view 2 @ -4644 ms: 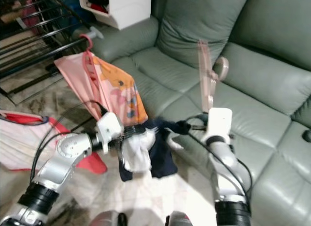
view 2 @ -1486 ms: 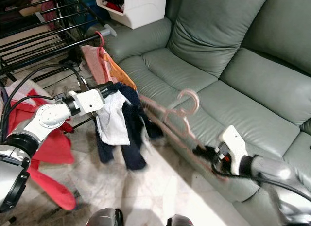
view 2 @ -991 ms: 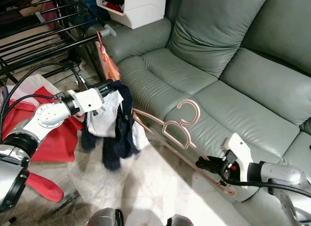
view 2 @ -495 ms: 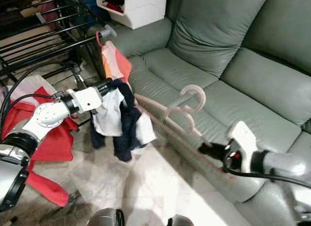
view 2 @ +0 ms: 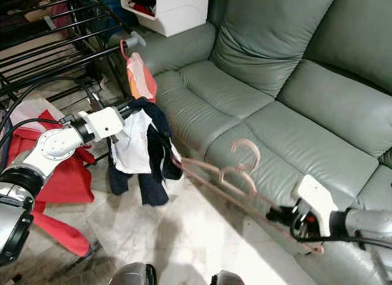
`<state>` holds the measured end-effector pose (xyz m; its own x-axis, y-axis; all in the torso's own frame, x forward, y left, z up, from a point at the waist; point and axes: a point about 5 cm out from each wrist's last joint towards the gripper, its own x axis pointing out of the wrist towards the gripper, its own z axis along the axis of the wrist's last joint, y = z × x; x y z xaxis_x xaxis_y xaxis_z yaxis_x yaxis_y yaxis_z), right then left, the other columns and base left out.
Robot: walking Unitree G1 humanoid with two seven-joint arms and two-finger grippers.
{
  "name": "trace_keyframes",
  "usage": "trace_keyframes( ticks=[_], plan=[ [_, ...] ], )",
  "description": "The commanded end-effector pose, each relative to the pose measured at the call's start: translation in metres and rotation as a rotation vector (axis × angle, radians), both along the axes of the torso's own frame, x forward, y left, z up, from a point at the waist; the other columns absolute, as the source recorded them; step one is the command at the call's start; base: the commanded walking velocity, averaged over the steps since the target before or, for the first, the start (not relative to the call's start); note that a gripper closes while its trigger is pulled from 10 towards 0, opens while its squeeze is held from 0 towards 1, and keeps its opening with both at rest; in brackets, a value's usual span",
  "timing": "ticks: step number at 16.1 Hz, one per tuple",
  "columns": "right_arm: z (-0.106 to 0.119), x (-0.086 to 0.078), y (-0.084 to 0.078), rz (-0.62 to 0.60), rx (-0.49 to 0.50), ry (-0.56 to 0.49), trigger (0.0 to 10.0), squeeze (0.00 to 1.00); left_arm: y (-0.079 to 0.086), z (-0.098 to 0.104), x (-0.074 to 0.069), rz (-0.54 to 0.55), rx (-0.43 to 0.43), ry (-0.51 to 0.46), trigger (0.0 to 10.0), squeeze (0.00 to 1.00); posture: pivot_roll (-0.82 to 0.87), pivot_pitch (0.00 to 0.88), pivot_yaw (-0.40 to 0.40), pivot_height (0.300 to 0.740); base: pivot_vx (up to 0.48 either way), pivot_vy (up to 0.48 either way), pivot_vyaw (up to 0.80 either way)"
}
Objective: Hang hanger
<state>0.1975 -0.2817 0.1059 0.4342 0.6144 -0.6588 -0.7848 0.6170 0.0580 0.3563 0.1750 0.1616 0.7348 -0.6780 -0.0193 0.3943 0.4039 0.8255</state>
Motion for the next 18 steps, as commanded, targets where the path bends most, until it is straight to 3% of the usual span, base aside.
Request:
trace_keyframes(
  ticks=[1,4,12,15,18],
  plan=[
    [-0.001,0.002,-0.001,0.003,-0.027,-0.018,10.0,0.00,0.000,0.010,0.001,-0.014,-0.028,-0.039,10.0,0.00,-0.12,0.042,0.074,0.740,0.000,0.000,0.00],
    [-0.012,0.008,-0.008,-0.044,-0.085,-0.044,10.0,0.00,-0.005,0.011,-0.001,-0.055,-0.057,-0.032,10.0,0.00,-0.12,0.044,0.071,0.740,0.000,0.000,0.00],
    [-0.022,0.029,-0.007,-0.135,-0.054,-0.125,10.0,0.00,-0.029,0.017,-0.009,-0.183,-0.145,-0.049,10.0,0.00,-0.11,0.044,0.068,0.740,0.000,0.000,0.00],
    [-0.025,0.042,-0.002,-0.233,0.055,-0.153,10.0,0.00,-0.055,0.019,-0.020,-0.310,-0.180,-0.064,10.0,0.00,-0.11,0.042,0.066,0.740,0.000,0.000,0.00],
    [-0.036,0.066,-0.004,-0.512,0.148,-0.197,10.0,0.00,-0.091,0.024,-0.045,-0.491,-0.235,-0.068,10.0,0.00,-0.10,0.041,0.062,0.740,0.000,0.000,0.00]
  ],
)
